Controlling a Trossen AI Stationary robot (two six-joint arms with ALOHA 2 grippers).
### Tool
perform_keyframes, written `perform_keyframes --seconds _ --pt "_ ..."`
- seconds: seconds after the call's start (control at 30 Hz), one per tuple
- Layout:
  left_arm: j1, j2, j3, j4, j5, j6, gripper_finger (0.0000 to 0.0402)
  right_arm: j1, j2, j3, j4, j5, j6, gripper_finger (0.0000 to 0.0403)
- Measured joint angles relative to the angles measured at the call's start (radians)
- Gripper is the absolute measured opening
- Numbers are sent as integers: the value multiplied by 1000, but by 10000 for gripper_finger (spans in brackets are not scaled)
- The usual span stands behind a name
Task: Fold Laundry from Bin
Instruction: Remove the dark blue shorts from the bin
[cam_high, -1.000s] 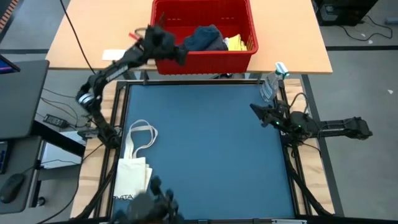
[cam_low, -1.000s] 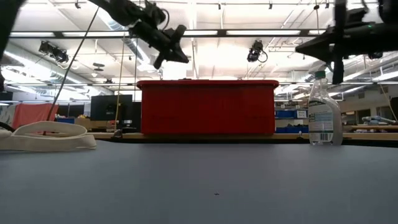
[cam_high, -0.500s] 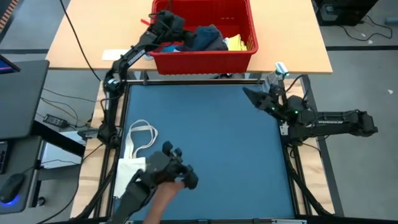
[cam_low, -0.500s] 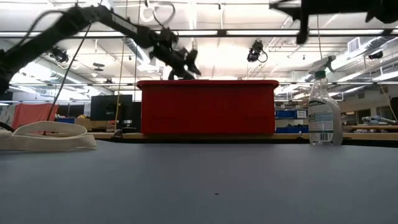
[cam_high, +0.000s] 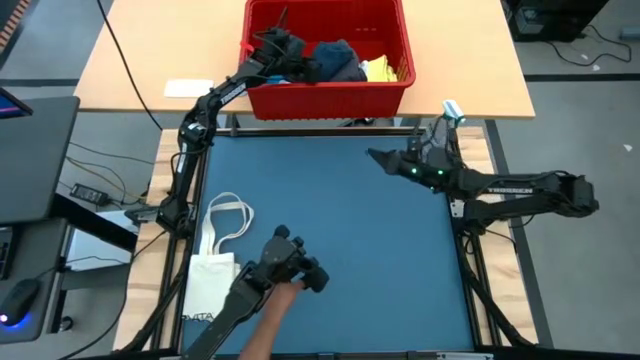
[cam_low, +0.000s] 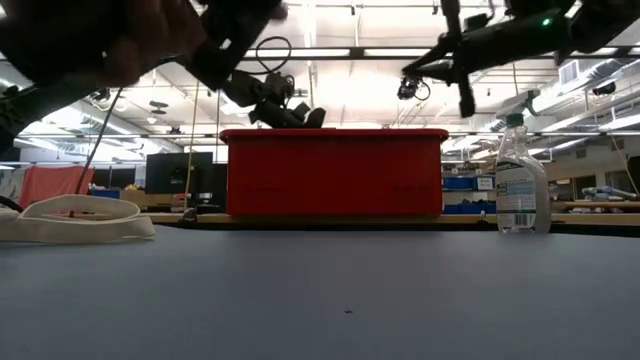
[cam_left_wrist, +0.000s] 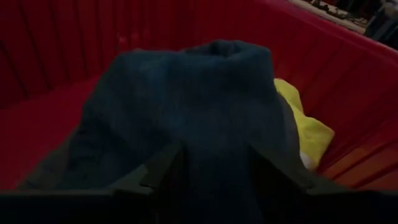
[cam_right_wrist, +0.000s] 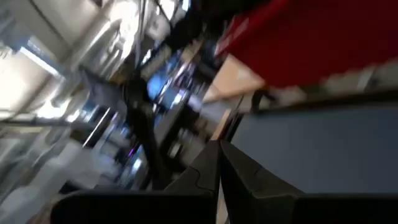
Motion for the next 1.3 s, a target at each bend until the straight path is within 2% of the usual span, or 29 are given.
perform_keyframes --seconds 0.1,0.23,0.3,0.4,0.5,0.67,0.77,0.83,0.93,1.07,1.17,1.3 --pt "0 14 1 19 -9 25 114 -18 47 0 25 -37 31 20" --pt "8 18 0 0 -10 -3 24 -68 83 0 21 -72 45 20" --pt "11 18 -1 -6 -6 -31 10 -91 103 0 20 -126 77 20" --pt "19 -4 -6 -33 4 -81 32 -127 114 0 48 -262 61 21" --pt "18 -33 -8 -67 -42 -76 77 -150 115 0 88 -356 3 25" --pt "3 -61 -9 -122 -100 -45 169 -164 111 0 100 -359 -25 45" --pt "-12 -63 -8 -132 -113 -50 211 -167 111 0 100 -359 -29 75" --pt "-29 -61 -8 -105 -140 -1 228 -168 111 0 96 -359 -25 103" --pt "-47 -45 -7 -28 -157 83 239 -172 111 0 83 -358 9 151" --pt "-44 -7 -6 15 -125 54 236 -207 115 0 45 -358 68 205" --pt "-28 21 -4 22 -83 -20 231 -240 115 0 36 -358 79 225" --pt "-7 67 -3 36 -37 -92 224 -287 115 0 37 -358 79 228"
